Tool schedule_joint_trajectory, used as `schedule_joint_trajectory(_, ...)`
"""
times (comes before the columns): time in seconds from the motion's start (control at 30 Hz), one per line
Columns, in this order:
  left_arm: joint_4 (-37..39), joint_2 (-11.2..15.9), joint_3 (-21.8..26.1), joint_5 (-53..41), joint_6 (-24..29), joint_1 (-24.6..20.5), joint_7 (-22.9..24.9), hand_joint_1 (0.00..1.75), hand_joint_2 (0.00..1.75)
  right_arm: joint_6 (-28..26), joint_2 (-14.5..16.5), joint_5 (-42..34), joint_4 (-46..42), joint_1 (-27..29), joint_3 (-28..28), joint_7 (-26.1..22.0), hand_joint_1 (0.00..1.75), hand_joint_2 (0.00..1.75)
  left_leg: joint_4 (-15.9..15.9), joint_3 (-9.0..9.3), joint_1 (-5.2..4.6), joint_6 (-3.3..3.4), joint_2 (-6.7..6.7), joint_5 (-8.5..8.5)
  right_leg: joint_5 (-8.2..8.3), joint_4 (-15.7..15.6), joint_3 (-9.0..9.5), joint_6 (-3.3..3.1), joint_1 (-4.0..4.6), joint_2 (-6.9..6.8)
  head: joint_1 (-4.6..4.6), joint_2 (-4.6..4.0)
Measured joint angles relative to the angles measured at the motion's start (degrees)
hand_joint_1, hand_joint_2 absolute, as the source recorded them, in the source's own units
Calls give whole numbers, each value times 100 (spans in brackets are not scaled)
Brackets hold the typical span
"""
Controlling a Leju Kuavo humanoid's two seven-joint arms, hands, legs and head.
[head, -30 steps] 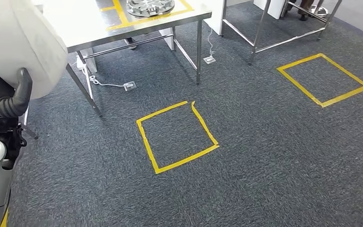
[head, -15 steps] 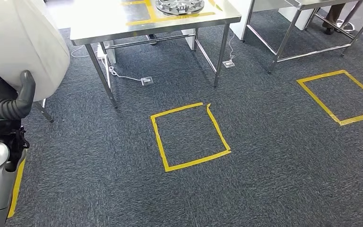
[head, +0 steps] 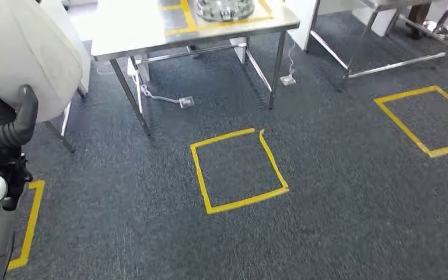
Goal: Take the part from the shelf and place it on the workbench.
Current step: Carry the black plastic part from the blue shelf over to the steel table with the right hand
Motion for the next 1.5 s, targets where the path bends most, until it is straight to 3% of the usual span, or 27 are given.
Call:
schedule_joint_trajectory(0.07,17,-38,-4,11,5,-49,13,175,175,1,1,-13,1,3,-15,-1,0,0,-49,42,35,-38,5,25,-317,674,-355,65,-34,8,12,1)
schedule_joint_trajectory(0.1,26,-56,-8,15,6,-54,25,175,175,1,-1,-17,2,5,-20,-1,0,0,-33,38,65,-77,5,6,-405,948,-518,109,-66,7,15,1)
schedule_joint_trajectory(0.13,36,-69,-13,17,7,-54,32,175,175,1,-6,-22,2,9,-25,-1,0,0,1,33,104,-125,3,-24,-387,1043,-596,158,-103,5,16,1)
schedule_joint_trajectory(0.17,44,-77,-17,20,7,-59,40,175,175,3,-14,-26,2,15,-28,-3,0,0,57,28,155,-187,2,-67,-257,915,-552,218,-149,2,17,0)
schedule_joint_trajectory(0.23,50,-82,-21,31,7,-89,63,175,175,14,-25,-36,2,25,-33,-15,0,0,254,-13,251,-349,-3,-201,81,286,-253,358,-246,14,35,-1)
schedule_joint_trajectory(0.27,48,-76,-22,38,7,-113,79,175,175,27,-17,-39,2,30,-35,-22,0,0,384,-66,278,-432,-10,-288,160,43,-134,369,-275,38,64,-1)
schedule_joint_trajectory(0.33,37,-57,-26,52,5,-149,90,175,175,44,-9,-43,3,35,-36,-26,0,0,533,-149,275,-539,-22,-418,93,-24,-105,243,-282,77,96,0)
schedule_joint_trajectory(0.4,32,-29,-31,84,7,-163,94,175,175,58,-20,-44,4,41,-36,-27,0,0,517,-136,281,-571,-32,-459,49,23,-121,61,-274,66,75,1)
schedule_joint_trajectory(0.47,35,-4,-33,122,11,-171,99,175,175,79,-24,-44,4,51,-36,-28,0,0,667,-182,288,-557,4,-553,31,19,-89,-27,-255,52,43,1)
schedule_joint_trajectory(0.5,35,8,-34,134,13,-175,99,175,175,88,-25,-44,4,54,-36,-29,0,0,923,-308,275,-541,32,-676,22,11,-69,-59,-240,43,22,1)
schedule_joint_trajectory(0.6,45,20,-42,157,15,-173,98,175,175,97,-25,-44,4,63,-36,-28,0,0,2139,-1015,184,-458,72,-1103,-28,0,-18,-139,-171,18,-19,0)
schedule_joint_trajectory(0.63,51,20,-49,159,15,-164,98,175,175,97,-25,-44,4,65,-36,-28,0,0,2342,-1176,153,-413,71,-1087,-53,0,8,-162,-143,15,-22,0)
schedule_joint_trajectory(0.67,57,21,-56,160,15,-156,98,175,175,98,-26,-44,4,67,-36,-29,0,0,2312,-1222,121,-355,71,-951,-81,-1,46,-179,-116,14,-24,0)
schedule_joint_trajectory(0.73,62,36,-65,161,15,-155,97,175,175,98,-26,-44,4,71,-36,-29,0,0,1652,-1005,47,-211,73,-453,-147,-8,141,-194,-77,15,-26,0)
schedule_joint_trajectory(0.8,62,67,-67,178,15,-166,98,175,175,100,-23,-45,8,73,-36,-30,0,0,992,-732,-37,-114,90,-162,-214,-14,209,-160,-43,20,-22,0)
schedule_joint_trajectory(0.87,64,93,-68,213,15,-177,98,175,175,101,-25,-48,13,72,-36,-32,0,0,801,-644,-86,-116,88,-163,-252,-39,238,-94,-39,14,-21,1)
schedule_joint_trajectory(0.97,63,137,-71,289,17,-210,85,175,175,100,-33,-46,13,60,-36,-36,0,0,707,-543,-55,-98,53,-174,-329,16,265,2,-39,-6,-15,1)
schedule_joint_trajectory(1.03,70,151,-76,330,31,-240,76,175,175,102,-39,-46,13,57,-36,-36,0,0,657,-458,-37,-40,54,-201,-532,514,-3,31,-34,-5,11,0)
schedule_joint_trajectory(1.1,88,152,-90,355,48,-243,69,175,175,103,-47,-46,13,58,-36,-34,0,0,656,-416,-53,4,54,-252,-754,1262,-502,41,-28,-4,32,0)
schedule_joint_trajectory(1.13,100,152,-98,367,55,-238,64,175,175,104,-54,-46,13,64,-36,-34,0,0,657,-392,-63,14,50,-281,-753,1487,-696,40,-25,-4,35,1)
schedule_joint_trajectory(1.17,109,156,-106,382,63,-237,55,175,175,107,-63,-45,13,71,-36,-34,0,0,659,-361,-71,16,43,-310,-631,1495,-784,32,-20,-4,37,1)
schedule_joint_trajectory(1.2,117,163,-112,400,75,-237,44,175,175,110,-74,-45,14,79,-36,-34,0,0,661,-321,-76,11,35,-343,-407,1277,-750,16,-13,-4,41,1)
schedule_joint_trajectory(1.27,129,181,-119,439,103,-240,24,175,175,116,-104,-43,15,88,-36,-35,0,0,671,-240,-87,-18,21,-421,89,477,-454,-50,16,0,47,0)
schedule_joint_trajectory(1.3,137,194,-122,455,117,-239,16,175,175,117,-118,-42,16,85,-36,-36,0,0,677,-218,-96,-42,15,-458,221,159,-316,-83,29,1,49,0)
schedule_joint_trajectory(1.33,145,207,-125,469,127,-235,7,175,175,118,-128,-42,18,80,-36,-36,0,0,679,-207,-102,-69,12,-486,271,-33,-229,-112,43,2,50,0)
schedule_joint_trajectory(1.43,139,259,-133,499,151,-193,-31,175,175,121,-135,-42,20,78,-36,-34,0,0,659,-181,-103,-158,10,-528,235,-139,-163,-178,44,2,53,0)
schedule_joint_trajectory(1.5,106,301,-134,504,164,-166,-54,175,175,122,-139,-44,21,89,-36,-33,0,0,850,-251,-94,-229,25,-636,222,-205,-82,-234,8,-3,39,0)
